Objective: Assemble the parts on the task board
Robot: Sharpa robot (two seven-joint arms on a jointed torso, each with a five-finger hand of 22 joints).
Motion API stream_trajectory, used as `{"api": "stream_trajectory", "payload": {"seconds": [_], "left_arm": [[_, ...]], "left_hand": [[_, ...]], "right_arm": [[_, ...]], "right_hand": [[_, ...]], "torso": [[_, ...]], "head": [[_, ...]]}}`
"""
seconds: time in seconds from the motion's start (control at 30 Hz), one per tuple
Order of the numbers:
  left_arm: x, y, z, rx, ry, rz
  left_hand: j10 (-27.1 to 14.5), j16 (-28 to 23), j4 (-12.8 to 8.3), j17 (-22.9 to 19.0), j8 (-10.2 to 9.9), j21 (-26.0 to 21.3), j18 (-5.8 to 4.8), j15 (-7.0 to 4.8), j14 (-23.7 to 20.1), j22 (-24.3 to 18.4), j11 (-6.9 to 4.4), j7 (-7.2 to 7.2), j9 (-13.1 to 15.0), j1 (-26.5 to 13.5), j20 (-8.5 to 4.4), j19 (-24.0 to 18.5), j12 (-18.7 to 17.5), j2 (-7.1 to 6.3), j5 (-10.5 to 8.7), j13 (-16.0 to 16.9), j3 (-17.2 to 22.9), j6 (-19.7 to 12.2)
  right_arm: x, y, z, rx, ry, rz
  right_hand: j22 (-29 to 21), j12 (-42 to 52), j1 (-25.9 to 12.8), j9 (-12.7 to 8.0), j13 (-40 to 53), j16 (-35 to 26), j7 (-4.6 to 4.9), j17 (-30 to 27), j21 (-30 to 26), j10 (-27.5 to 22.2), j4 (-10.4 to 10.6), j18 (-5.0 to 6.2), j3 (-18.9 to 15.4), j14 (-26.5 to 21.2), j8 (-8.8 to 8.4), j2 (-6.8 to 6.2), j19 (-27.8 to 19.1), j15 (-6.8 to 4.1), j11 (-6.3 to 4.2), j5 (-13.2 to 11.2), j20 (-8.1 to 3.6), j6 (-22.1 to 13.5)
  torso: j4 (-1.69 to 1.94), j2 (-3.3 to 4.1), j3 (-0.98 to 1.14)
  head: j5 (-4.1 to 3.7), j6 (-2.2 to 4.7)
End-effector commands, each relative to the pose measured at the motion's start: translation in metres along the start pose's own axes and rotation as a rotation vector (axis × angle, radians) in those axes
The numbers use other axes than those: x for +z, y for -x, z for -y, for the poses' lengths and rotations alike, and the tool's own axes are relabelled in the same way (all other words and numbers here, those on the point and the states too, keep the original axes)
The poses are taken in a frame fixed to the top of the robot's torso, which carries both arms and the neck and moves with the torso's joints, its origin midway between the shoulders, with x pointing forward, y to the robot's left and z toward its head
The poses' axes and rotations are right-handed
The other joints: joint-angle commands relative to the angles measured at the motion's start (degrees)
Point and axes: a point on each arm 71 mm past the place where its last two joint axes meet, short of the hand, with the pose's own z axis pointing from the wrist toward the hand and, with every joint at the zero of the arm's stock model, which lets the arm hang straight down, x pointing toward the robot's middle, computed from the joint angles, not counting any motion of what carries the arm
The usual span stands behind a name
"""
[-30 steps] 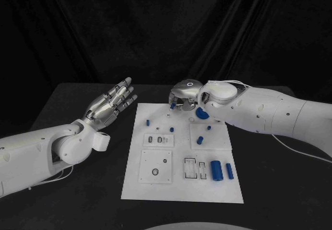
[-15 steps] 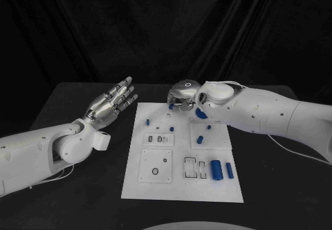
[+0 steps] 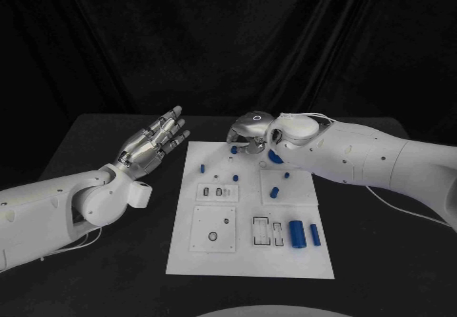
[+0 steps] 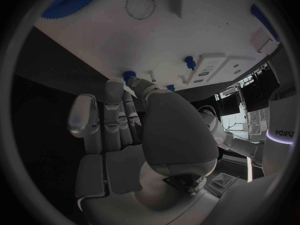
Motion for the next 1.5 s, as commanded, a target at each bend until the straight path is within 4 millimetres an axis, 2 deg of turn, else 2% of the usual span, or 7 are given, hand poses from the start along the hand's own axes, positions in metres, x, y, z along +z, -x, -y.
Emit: {"api": "stream_trajectory", "payload": {"seconds": [0.03,0.23,0.67,0.77,0.8,0.9,1.5], "left_arm": [[0.000,0.000,0.002,-0.007,-0.014,-0.015],[-0.003,0.002,0.004,-0.004,-0.011,-0.007],[-0.010,0.007,0.007,0.003,-0.006,0.009],[-0.011,0.007,0.007,0.002,-0.006,0.009],[-0.011,0.007,0.007,0.002,-0.005,0.009],[-0.011,0.007,0.006,0.001,-0.004,0.007],[-0.009,0.006,0.005,-0.005,0.000,-0.001]], "left_hand": [[-0.1,-0.2,0.1,-0.1,0.3,-0.3,0.50,0.50,0.1,0.0,0.49,0.21,0.1,0.3,0.30,0.0,-0.4,0.35,0.35,-0.1,0.3,0.4],[-0.1,-0.2,0.1,-0.1,0.3,-0.3,0.50,0.52,0.1,0.0,0.53,0.25,0.1,0.4,0.32,0.0,-0.4,0.35,0.37,-0.1,0.4,0.4],[-0.1,-0.2,0.0,-0.1,0.5,-0.3,0.49,0.70,0.1,0.0,0.75,0.52,0.2,0.5,0.47,0.0,-0.3,0.28,0.67,-0.1,0.7,0.9],[-0.1,-0.2,-0.1,-0.1,0.5,-0.3,0.49,0.80,0.1,0.0,0.81,0.55,0.2,0.6,0.52,0.0,-0.3,0.27,0.74,-0.1,0.8,0.9],[0.0,-0.2,-0.1,-0.1,0.6,-0.3,0.48,0.89,0.1,0.0,0.85,0.58,0.2,0.6,0.55,0.0,-0.3,0.27,0.78,0.0,0.9,0.9],[0.0,-0.2,-0.1,-0.1,0.6,-0.3,0.48,0.95,0.1,0.0,0.89,0.60,0.2,0.7,0.58,0.0,-0.3,0.28,0.81,0.0,0.9,0.9],[0.0,-0.2,-0.1,-0.1,0.6,-0.3,0.42,1.38,0.1,0.0,0.96,0.65,0.1,0.8,0.74,0.0,-0.2,0.26,1.02,0.0,1.1,0.9]], "right_arm": [[-0.003,-0.002,0.004,-0.002,-0.033,0.002],[-0.015,0.007,0.012,-0.012,-0.026,0.073],[-0.089,0.037,0.045,0.016,-0.080,0.130],[-0.099,0.034,0.051,0.043,-0.101,0.118],[-0.104,0.032,0.054,0.056,-0.114,0.107],[-0.114,0.024,0.063,0.081,-0.161,0.065],[-0.124,-0.012,0.079,0.127,-0.265,-0.075]], "right_hand": [[-1.0,-0.2,-0.3,-1.1,-0.1,-1.2,-0.64,-1.7,-1.3,-4.7,-0.3,0.07,-1.6,-1.5,-0.20,-0.21,-1.2,0.14,0.05,-1.3,0.05,-4.1],[-3.2,0.0,-0.4,-3.7,0.0,-3.4,-1.61,-5.2,-4.2,-10.4,-0.7,0.71,-5.1,-3.9,-0.76,0.65,-3.4,0.28,-0.05,-2.6,0.23,-16.1],[-7.8,14.2,-1.2,-2.4,5.3,-5.8,0.82,-7.5,-11.0,7.9,0.6,1.97,-6.8,-4.9,2.07,2.86,-6.5,-0.99,-2.73,-4.6,-0.66,-2.1],[-6.8,49.8,-1.5,-2.0,35.4,0.3,-1.03,0.1,-11.0,0.8,0.5,1.08,-10.3,-3.3,2.12,3.79,-5.5,-2.56,-5.38,-6.5,-1.90,0.9],[2.6,72.9,-5.0,-1.8,64.3,19.0,0.18,26.5,-1.1,19.3,3.0,-0.92,-12.0,6.1,2.06,4.07,1.6,-2.19,-5.77,-7.5,-1.89,1.6],[11.0,86.2,-8.2,-1.2,86.3,34.5,-0.57,51.4,7.4,35.5,5.6,-2.66,-14.3,13.2,1.39,3.94,6.5,-2.36,-5.33,-8.0,-2.29,2.3],[17.6,86.2,-9.4,-1.7,86.3,35.4,-1.31,53.2,14.2,35.5,7.0,-4.61,-15.3,13.8,-0.13,3.91,11.5,-3.33,-6.72,-5.7,-3.08,-2.5]], "torso": [[-0.08,-0.05,-0.04],[-0.05,-0.06,0.02],[-0.55,-0.22,-0.07],[-0.56,-0.19,-0.05],[-0.60,-0.19,-0.07],[-0.65,-0.23,-0.12],[-0.57,-0.14,-0.24]], "head": [[0.18,0.00],[0.38,0.25],[0.18,0.85],[0.35,0.84],[0.41,0.84],[0.47,0.95],[0.92,0.41]]}}
